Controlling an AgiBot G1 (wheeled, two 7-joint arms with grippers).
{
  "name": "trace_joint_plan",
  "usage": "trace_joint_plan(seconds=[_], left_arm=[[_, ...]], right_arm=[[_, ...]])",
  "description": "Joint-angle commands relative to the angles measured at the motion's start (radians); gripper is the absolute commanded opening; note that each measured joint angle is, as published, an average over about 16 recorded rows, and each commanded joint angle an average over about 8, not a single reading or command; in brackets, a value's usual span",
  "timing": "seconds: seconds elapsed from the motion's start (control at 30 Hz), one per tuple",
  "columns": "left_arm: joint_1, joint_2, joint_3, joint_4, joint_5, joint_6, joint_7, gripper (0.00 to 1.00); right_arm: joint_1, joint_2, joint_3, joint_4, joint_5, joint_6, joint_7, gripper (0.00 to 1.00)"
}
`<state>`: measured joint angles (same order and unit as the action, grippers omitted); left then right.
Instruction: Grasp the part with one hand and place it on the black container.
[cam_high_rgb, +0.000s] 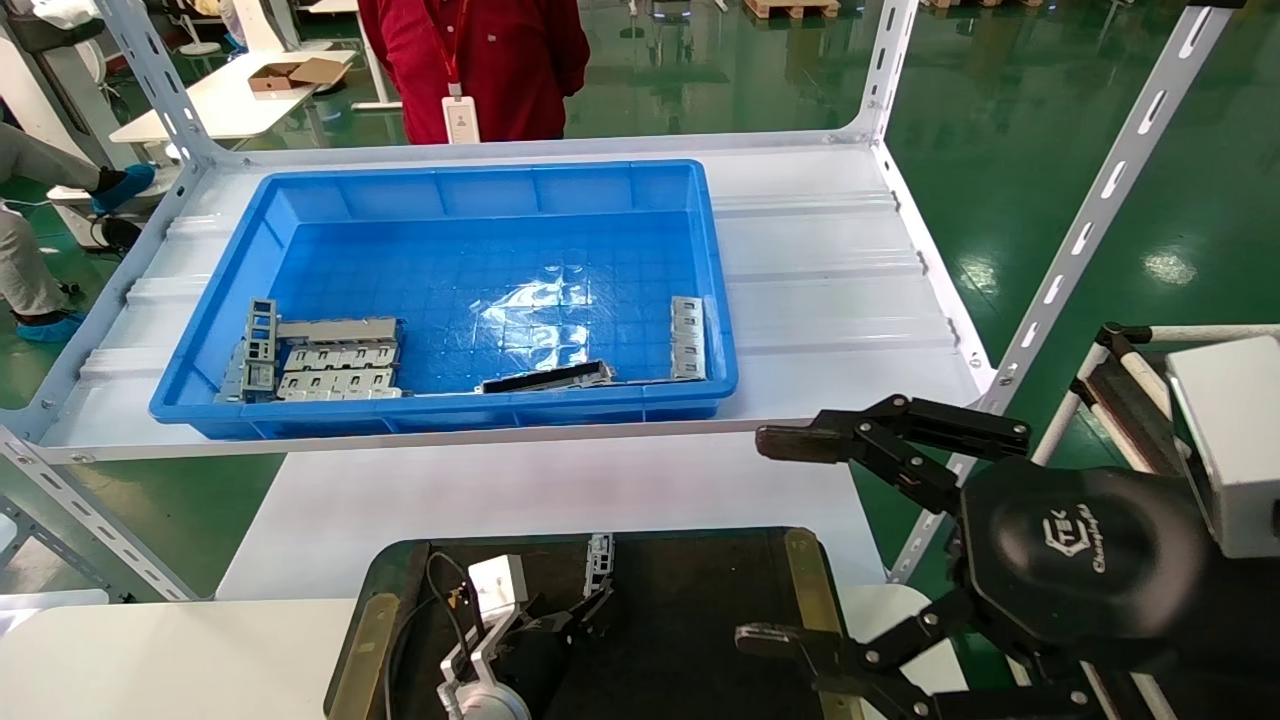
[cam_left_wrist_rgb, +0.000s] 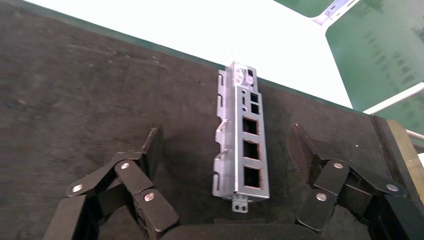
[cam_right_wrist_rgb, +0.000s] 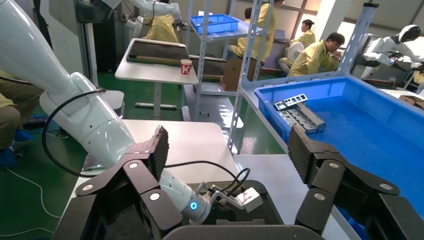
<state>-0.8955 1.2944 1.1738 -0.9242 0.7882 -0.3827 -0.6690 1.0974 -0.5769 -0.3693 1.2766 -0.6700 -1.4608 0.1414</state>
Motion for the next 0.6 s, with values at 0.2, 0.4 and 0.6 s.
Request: trace_joint_plan(seconds=[0.2, 0.4, 0.6], left_arm=[[-0.003, -0.066, 0.023, -0.114, -0.036, -0.016, 0.046, 1.00], [0.010, -0.152, 0.034, -0.229, -0.025, -0.010, 0.071, 1.00], [0.031, -0.248, 0.032, -0.330, 0.003, 0.008, 0.079, 1.00]], right_arm=[[0.000, 0.000, 0.000, 0.000, 0.000, 0.000, 0.000, 1.00], [0.000, 0.000, 0.000, 0.000, 0.000, 0.000, 0.000, 1.00], [0.000, 0.000, 0.000, 0.000, 0.000, 0.000, 0.000, 1.00]])
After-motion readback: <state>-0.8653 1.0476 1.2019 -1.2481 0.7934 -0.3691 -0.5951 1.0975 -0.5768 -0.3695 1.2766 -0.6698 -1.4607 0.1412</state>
